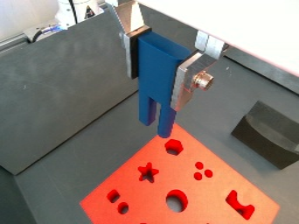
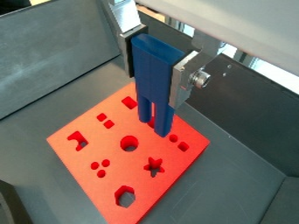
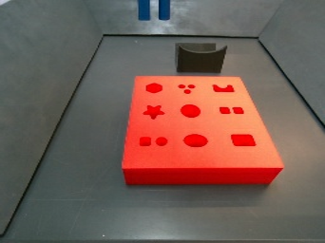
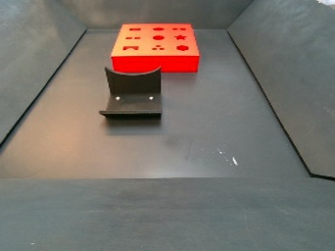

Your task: Insert the square-circle object.

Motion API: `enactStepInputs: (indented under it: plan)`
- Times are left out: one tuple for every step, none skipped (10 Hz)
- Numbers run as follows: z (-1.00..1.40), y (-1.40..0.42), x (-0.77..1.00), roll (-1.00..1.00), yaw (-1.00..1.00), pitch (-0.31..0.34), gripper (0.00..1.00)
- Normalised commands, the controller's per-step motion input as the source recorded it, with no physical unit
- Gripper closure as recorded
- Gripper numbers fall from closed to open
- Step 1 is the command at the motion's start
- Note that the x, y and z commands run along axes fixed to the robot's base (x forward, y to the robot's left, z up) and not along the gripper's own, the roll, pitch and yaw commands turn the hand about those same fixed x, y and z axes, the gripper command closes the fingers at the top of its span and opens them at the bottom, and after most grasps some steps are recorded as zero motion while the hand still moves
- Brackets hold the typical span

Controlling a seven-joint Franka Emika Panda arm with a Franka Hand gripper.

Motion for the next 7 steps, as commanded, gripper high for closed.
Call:
enactStepInputs:
  plan:
    - [-0.58,-0.23,-0.05,0.09,0.00,-0.100,1.00]
    - [-0.91,-0.55,0.00,0.15,0.00,-0.140,1.00]
    - [-0.84,-0.66,0.07,0.12,-0.02,-0.124,1.00]
    - [-0.73,-0.54,0.06,0.00,-0.01,-0.177,1.00]
    - [-0.79,-0.58,0.04,0.00,0.00,-0.171,1.00]
    - [-0.94,-0.59,0.24,0.05,0.00,-0.017,1.00]
    - [-0.84,-0.54,0.35,0.12,-0.04,0.019,1.00]
